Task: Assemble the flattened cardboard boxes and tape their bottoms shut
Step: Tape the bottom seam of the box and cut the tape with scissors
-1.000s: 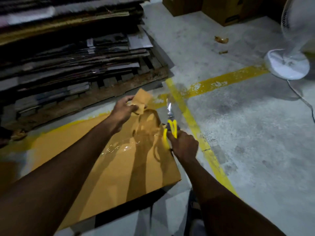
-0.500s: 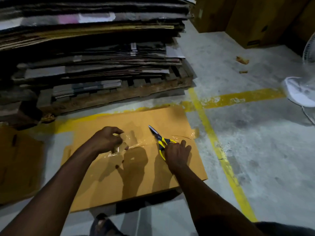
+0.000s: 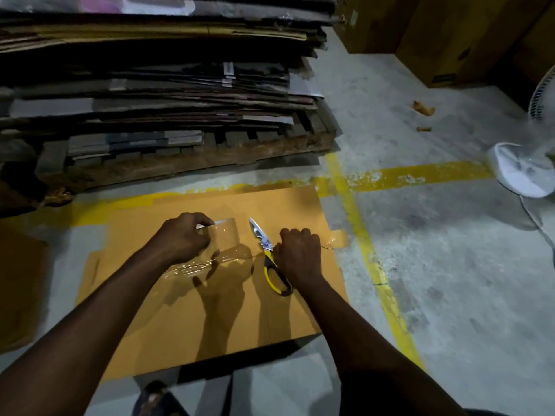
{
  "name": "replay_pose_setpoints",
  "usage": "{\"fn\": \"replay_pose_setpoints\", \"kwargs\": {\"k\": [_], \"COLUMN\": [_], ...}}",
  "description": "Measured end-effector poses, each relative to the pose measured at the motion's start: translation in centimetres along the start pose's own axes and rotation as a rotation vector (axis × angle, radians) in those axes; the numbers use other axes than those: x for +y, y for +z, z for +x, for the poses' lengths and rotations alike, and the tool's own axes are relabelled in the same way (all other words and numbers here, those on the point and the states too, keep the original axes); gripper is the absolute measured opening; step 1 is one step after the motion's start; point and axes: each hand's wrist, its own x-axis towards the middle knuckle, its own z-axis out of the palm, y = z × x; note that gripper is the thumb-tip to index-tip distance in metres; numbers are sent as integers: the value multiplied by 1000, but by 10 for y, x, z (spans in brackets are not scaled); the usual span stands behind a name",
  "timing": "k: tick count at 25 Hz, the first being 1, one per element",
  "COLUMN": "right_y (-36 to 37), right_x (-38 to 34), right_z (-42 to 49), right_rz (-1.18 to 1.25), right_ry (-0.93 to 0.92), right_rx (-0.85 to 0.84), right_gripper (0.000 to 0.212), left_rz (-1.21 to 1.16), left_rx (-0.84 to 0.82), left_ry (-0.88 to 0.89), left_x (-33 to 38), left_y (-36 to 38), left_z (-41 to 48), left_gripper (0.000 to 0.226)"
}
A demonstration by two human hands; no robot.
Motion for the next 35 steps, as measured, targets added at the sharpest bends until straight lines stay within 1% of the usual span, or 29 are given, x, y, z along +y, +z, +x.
{"fn": "replay_pose_setpoints", "kwargs": {"k": [1,2,4,5,6,8,11,16,18,20,22,24,29,33,35], "right_y": [13,27,57,68,74,75,69,65,61,56,54,53,60,63,62], "right_x": [11,22,39,46,50,51,46,44,44,54,66,75,75,70,69], "right_z": [-4,-10,-29,-36,-40,-36,-26,-24,-20,-16,-15,-14,-12,-13,-13], "right_rz": [84,146,150,142,140,144,190,235,304,378,388,398,333,278,338], "right_ry": [20,49,80,80,82,150,281,350,469,567,608,638,651,565,599], "right_rx": [89,129,76,47,24,11,5,26,43,22,5,-37,-16,11,-9], "right_gripper": [11,19,48,56,62,67,66,66,66,60,48,40,41,51,43], "left_rz": [21,44,80,94,104,102,89,43,48,12,-18,-48,-127,-169,-198], "left_rx": [-4,-9,-22,-19,-6,27,59,52,53,73,114,148,307,447,489], "left_ry": [-4,-11,-26,-30,-31,-38,-62,-103,-109,-122,-130,-157,-268,-386,-449], "left_x": [0,0,-3,-4,-4,-6,-11,-23,-28,-36,-44,-56,-106,-142,-155], "left_y": [3,5,8,9,11,13,12,11,10,8,5,4,0,2,2], "left_z": [2,3,4,5,6,7,9,9,7,6,5,7,19,17,12], "left_gripper": [29,30,32,33,34,39,45,45,45,46,48,51,61,72,75]}}
